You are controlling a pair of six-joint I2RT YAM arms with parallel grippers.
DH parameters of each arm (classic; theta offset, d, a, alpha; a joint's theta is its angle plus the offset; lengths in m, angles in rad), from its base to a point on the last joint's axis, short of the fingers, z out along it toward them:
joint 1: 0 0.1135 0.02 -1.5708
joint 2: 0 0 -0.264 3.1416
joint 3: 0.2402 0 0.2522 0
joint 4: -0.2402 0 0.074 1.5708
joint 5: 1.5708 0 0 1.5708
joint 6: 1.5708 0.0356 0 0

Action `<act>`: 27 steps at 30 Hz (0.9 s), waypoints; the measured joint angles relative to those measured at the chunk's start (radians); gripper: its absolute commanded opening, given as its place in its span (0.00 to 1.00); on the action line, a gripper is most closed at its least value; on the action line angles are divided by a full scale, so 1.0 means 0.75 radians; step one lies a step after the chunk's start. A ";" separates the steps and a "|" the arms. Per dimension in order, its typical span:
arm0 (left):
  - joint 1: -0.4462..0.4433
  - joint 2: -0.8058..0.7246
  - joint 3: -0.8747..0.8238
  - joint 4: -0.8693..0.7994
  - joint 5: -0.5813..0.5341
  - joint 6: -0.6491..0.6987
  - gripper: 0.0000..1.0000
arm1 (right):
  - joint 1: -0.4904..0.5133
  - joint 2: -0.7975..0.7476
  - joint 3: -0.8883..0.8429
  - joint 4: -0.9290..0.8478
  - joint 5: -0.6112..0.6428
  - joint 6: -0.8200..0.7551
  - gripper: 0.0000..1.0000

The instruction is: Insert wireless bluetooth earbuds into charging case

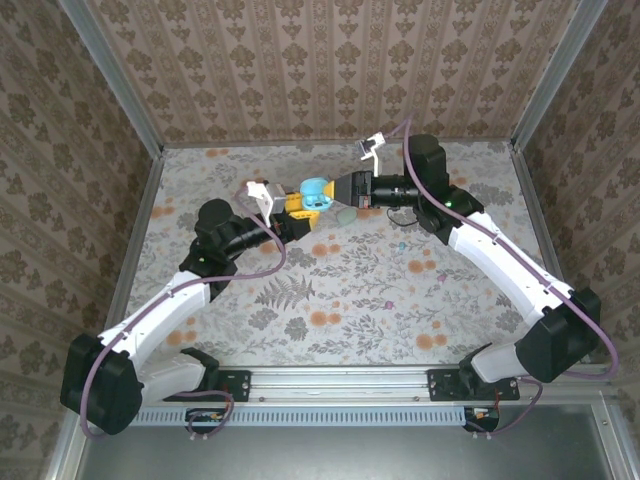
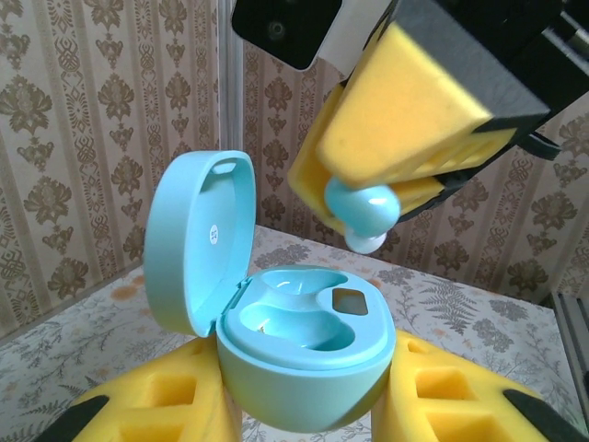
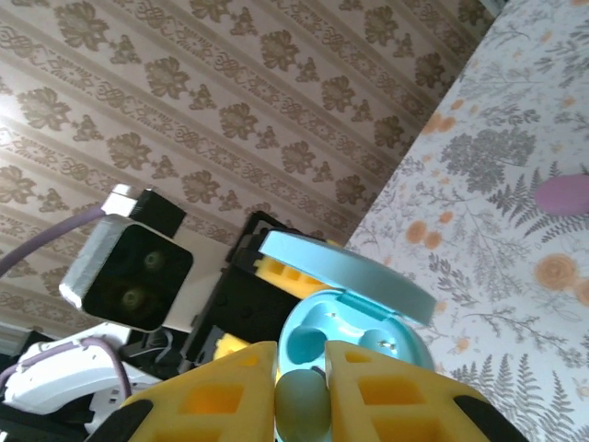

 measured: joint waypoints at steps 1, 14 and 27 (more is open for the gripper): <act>0.000 0.000 0.000 0.000 0.002 0.000 0.31 | 0.001 0.001 0.000 -0.005 0.006 -0.005 0.21; -0.006 0.000 0.001 0.003 0.030 -0.006 0.31 | 0.017 0.010 0.001 -0.011 0.038 -0.012 0.21; -0.007 0.008 0.001 0.031 0.029 -0.036 0.31 | 0.031 0.013 0.002 -0.011 0.061 -0.024 0.21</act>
